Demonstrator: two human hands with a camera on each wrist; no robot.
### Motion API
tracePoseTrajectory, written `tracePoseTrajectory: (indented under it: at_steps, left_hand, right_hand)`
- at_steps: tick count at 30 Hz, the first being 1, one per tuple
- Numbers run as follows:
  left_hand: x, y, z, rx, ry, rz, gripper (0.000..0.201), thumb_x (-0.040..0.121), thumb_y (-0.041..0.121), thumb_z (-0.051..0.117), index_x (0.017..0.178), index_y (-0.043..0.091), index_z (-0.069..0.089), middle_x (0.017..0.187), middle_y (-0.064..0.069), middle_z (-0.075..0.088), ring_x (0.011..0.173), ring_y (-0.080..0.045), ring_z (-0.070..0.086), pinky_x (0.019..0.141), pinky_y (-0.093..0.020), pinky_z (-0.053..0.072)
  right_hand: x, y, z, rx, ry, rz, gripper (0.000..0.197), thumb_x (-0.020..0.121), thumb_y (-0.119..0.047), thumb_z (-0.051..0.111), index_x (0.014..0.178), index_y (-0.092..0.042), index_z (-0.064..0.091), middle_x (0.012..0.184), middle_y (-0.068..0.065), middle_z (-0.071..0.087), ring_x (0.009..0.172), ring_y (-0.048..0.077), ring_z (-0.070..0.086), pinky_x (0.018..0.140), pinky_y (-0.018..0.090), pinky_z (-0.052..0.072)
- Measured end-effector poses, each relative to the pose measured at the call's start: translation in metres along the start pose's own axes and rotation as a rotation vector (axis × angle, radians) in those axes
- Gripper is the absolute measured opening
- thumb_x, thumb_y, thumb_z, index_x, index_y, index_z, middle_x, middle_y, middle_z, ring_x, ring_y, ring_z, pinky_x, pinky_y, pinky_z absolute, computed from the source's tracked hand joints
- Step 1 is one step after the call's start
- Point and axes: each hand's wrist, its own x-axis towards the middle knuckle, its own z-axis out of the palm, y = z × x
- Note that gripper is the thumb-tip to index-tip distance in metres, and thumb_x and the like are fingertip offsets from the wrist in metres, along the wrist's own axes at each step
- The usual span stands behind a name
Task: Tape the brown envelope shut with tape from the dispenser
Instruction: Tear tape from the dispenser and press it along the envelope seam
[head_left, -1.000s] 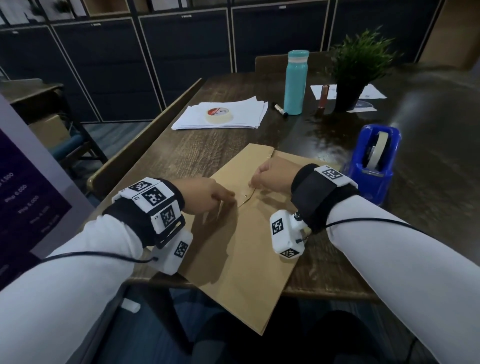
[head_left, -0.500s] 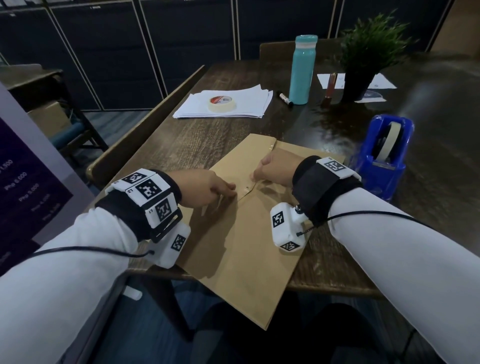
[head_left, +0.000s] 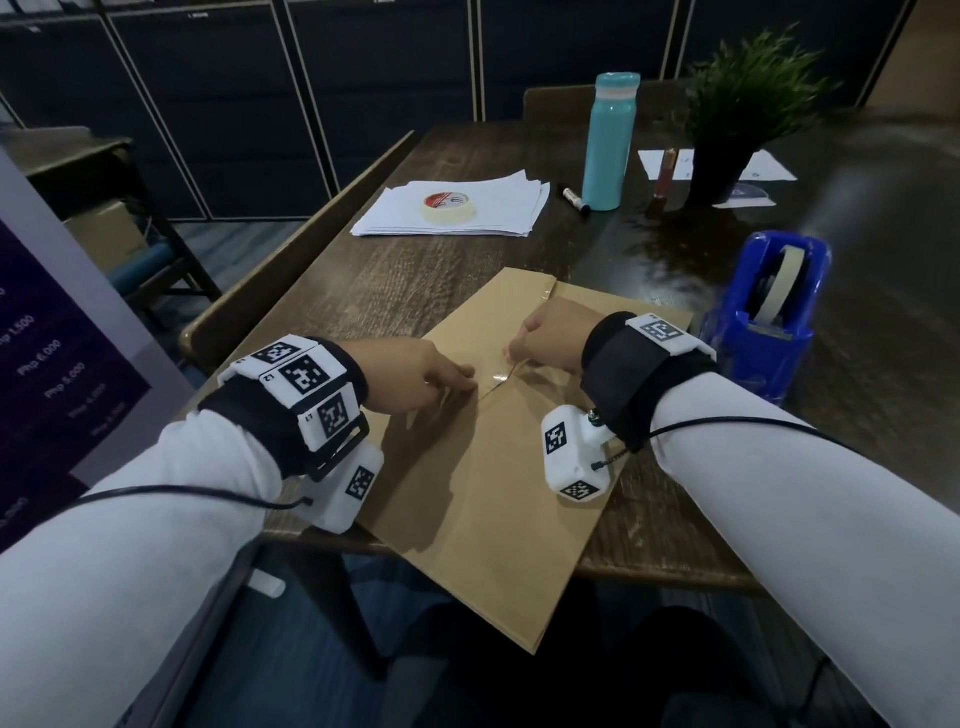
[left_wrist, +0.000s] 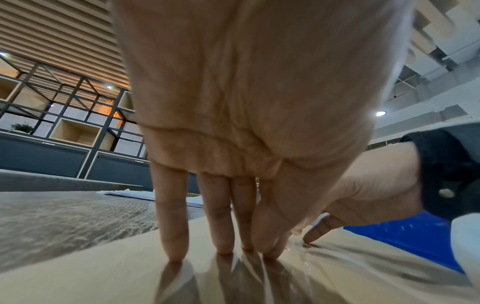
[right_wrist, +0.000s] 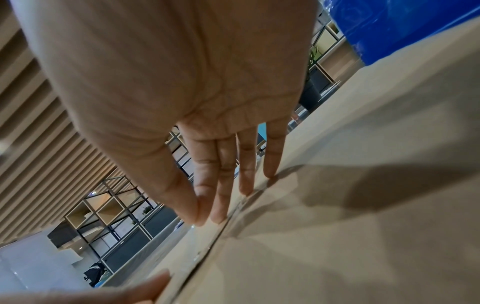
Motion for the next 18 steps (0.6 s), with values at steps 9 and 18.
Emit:
tracePoseTrajectory:
  at_steps: [9, 18]
  left_hand:
    - [-0.008, 0.006, -0.001, -0.004, 0.010, -0.046, 0.067, 0.090, 0.007, 0.041, 0.144, 0.046, 0.031, 0.139, 0.000, 0.052, 0.125, -0.020, 0.050, 0.106, -0.036, 0.041]
    - [-0.007, 0.021, 0.004, 0.167, 0.019, -0.017, 0.075, 0.086, 0.003, 0.036, 0.147, 0.044, 0.022, 0.146, 0.005, 0.039, 0.126, -0.024, 0.047, 0.100, -0.042, 0.045]
  right_hand:
    - [0.002, 0.002, 0.001, -0.016, 0.019, -0.010, 0.031, 0.089, -0.022, 0.062, 0.104, 0.004, 0.069, 0.100, 0.016, 0.066, 0.097, 0.029, 0.059, 0.092, 0.035, 0.048]
    - [0.002, 0.002, 0.003, -0.010, 0.024, -0.016, 0.030, 0.090, -0.021, 0.061, 0.107, 0.002, 0.070, 0.114, 0.016, 0.067, 0.112, 0.031, 0.059, 0.100, 0.039, 0.047]
